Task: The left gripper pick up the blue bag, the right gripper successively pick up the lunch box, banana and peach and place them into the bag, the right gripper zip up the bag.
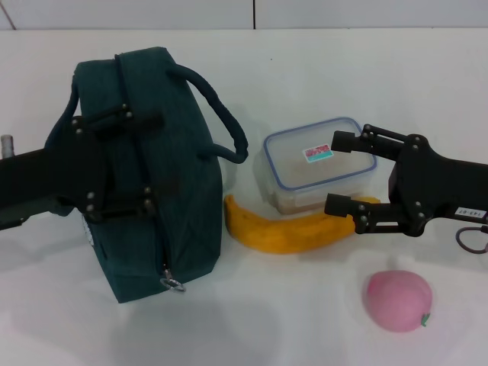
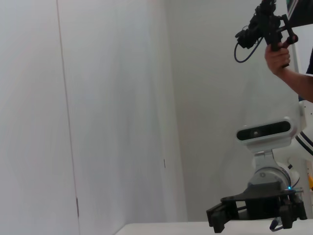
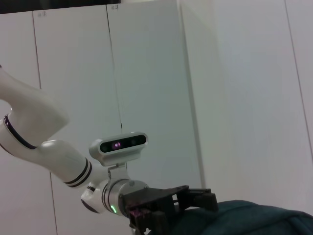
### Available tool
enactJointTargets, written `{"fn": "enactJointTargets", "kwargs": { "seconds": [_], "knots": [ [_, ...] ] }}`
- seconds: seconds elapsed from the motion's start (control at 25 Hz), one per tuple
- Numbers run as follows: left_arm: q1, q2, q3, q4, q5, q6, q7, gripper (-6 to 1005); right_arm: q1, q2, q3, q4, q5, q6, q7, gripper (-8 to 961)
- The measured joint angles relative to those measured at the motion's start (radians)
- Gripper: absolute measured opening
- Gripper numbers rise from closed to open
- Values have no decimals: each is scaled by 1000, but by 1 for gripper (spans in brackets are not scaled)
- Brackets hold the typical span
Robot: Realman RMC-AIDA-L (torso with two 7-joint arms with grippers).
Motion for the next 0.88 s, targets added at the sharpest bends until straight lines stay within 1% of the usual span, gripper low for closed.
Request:
{"fn": "enactJointTargets", "kwargs": {
  "seconds": [0.24,0.36,0.56,0.6,0.68,0.76,0.88],
  "knots": [
    [-5,-5,0,1,0,0,6,816,0,0,0,-1,0,-2,4,870],
    [-6,-7,0,21,0,0,10,815,0,1,-1,-1,0,-3,7,869],
    [-9,2,-1,56,-38,1,-24,815,0,2,-1,-2,2,-3,9,868],
    [-17,3,-1,48,-66,0,-69,815,0,2,-1,-2,3,-3,9,867],
    [-24,4,-1,38,-77,0,-99,815,0,4,-1,-4,4,-3,9,867],
    [-56,6,0,-15,-82,-1,-193,815,0,4,-1,-7,5,-3,10,866],
    [-106,4,0,-127,-77,-1,-355,814,0,6,4,-8,5,-3,12,865]
  ]
}}
